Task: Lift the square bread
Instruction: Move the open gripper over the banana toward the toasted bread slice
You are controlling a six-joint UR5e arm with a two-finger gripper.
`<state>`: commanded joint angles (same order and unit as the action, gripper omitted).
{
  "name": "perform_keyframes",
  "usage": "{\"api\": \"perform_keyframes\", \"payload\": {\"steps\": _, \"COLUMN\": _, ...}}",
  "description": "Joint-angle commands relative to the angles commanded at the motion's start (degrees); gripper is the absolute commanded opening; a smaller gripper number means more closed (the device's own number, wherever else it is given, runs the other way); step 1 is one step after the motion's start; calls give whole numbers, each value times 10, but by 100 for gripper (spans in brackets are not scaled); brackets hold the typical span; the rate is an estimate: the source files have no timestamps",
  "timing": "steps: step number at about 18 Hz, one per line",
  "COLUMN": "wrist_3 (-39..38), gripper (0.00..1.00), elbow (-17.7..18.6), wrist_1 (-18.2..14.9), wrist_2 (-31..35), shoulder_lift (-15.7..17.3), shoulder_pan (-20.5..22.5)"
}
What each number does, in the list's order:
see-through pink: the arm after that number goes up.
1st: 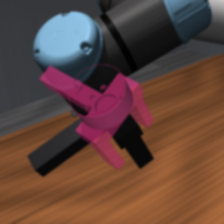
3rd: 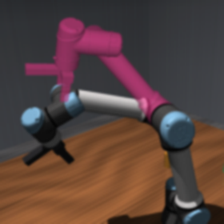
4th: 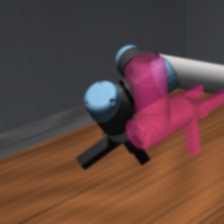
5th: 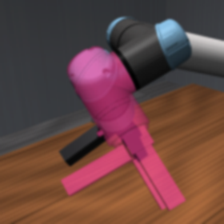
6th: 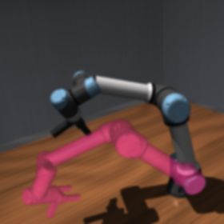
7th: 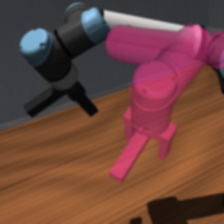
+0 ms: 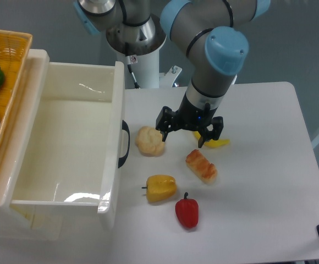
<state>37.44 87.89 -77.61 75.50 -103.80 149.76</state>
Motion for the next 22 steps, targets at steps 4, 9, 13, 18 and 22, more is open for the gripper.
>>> {"api": "perform_keyframes", "payload": {"steps": 4, "wrist_3": 25, "gripper": 100, "elbow": 2, "wrist_1": 3, "wrist_2": 1, "shoulder_lift": 0, "shoulder_pan": 4}}
{"api": "perform_keyframes", "payload": {"steps": 9, "wrist_3": 19, "gripper": 100, "elbow": 15, "wrist_1": 4, "wrist_2": 82, "shoulder_lift": -4, "shoulder_pan": -3}}
{"api": "perform_keyframes", "payload": {"steps": 13, "wrist_3": -7, "gripper": 100, "elbow": 23, "wrist_1": 3, "wrist_2": 118, "shoulder_lift": -11, "shoulder_pan": -4}}
{"api": "perform_keyframes", "payload": {"steps": 18, "wrist_3": -48, "gripper": 100, "elbow": 47, "wrist_1": 45, "wrist_2": 116, "shoulder_lift": -37, "shoulder_pan": -2}}
{"api": "perform_keyframes", "payload": {"steps": 22, "wrist_3": -100, "gripper": 100, "elbow": 75, "wrist_1": 97, "wrist_2": 118, "shoulder_lift": -68, "shoulder_pan": -3}}
